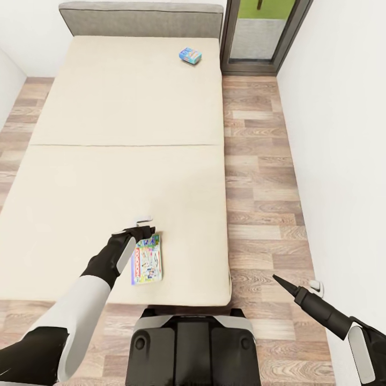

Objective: Put all the toys in the child's room - the three board games (two on the bed and one on the table), the two jigsaw puzzles on the table, and the tennis ball on the table - inside the toy box on the table in the child's room.

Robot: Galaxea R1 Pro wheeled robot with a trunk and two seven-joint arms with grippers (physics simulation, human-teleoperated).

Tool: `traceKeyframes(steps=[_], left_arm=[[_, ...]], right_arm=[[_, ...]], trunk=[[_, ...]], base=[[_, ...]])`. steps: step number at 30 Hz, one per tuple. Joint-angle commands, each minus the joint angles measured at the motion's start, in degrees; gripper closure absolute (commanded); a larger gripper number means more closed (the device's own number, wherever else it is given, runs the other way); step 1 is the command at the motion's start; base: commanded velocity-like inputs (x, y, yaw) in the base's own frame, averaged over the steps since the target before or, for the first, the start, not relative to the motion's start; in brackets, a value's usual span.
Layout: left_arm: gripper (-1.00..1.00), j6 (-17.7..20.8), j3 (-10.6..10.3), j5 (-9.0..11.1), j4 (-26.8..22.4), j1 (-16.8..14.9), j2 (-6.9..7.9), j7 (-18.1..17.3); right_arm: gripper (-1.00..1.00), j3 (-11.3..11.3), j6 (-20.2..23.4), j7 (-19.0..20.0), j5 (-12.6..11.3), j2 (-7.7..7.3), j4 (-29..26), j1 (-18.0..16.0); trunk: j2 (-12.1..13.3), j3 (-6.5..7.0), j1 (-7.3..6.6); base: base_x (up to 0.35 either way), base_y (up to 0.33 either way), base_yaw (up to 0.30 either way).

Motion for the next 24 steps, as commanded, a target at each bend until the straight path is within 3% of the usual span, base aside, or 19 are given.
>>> traceKeyframes(steps=[1, 8, 24], left_arm=[[-1.0, 0.1, -0.2, 0.6, -0.1, 0.0, 0.03, 0.5], [-1.0, -2.4, -0.3, 0.6, -0.1, 0.0, 0.03, 0.4], [-1.0, -2.9, -0.3, 0.5, 0.0, 0.0, 0.04, 0.4]], right_arm=[[-1.0, 0.0, 0.4, 0.1, -0.2, 0.0, 0.0, 0.0], [-1.0, 0.0, 0.4, 0.1, -0.2, 0.0, 0.0, 0.0], [-1.0, 0.0, 0.4, 0.1, -0.2, 0.0, 0.0, 0.0]], trunk=[[-0.1, -0.16, 0.03], [-0.1, -0.82, 0.03], [-0.1, -2.32, 0.03]], base=[[0.0, 0.0, 0.0], [0.0, 0.0, 0.0], [0.0, 0.0, 0.0]])
